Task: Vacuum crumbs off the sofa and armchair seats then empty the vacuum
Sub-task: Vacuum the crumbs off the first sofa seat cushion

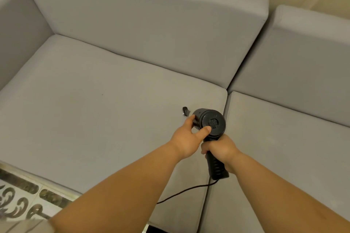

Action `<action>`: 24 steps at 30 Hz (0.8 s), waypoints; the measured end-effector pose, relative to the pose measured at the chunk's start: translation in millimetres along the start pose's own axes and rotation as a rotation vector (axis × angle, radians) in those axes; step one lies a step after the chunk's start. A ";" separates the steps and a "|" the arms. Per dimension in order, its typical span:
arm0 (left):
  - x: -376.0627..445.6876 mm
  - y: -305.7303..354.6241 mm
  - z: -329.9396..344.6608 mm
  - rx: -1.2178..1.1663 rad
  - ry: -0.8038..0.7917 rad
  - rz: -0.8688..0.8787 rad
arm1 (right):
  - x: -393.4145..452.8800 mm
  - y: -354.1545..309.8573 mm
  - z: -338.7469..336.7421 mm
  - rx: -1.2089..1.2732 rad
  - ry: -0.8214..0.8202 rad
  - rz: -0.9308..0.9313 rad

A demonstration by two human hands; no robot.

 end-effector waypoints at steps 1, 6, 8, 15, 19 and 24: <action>-1.9 -1.0 3.3 -0.002 -0.004 -0.003 | -1.7 3.6 -0.3 0.001 -0.004 0.006; -19.5 -8.3 26.1 -0.012 -0.005 -0.010 | -17.3 26.3 -3.3 -0.012 -0.037 0.032; -27.1 -13.3 34.6 -0.028 0.002 -0.018 | -25.1 35.1 -3.9 -0.023 -0.044 0.037; -54.9 -28.3 63.8 -0.061 0.042 -0.027 | -52.2 63.7 -6.0 -0.059 -0.084 0.061; -66.4 -32.0 76.1 -0.082 0.054 -0.019 | -63.9 72.1 -9.2 -0.085 -0.091 0.054; -67.6 -21.9 71.3 -0.102 0.086 0.027 | -65.9 57.0 -14.3 -0.095 -0.014 -0.037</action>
Point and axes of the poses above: each hand's wrist, its own x-axis towards the middle knuckle, its own z-axis out of the palm, y = z × x, the point moved 8 cm from there along x, towards the middle knuckle, and after that the axes turned 10 degrees about -y, right-handed, at the moved point
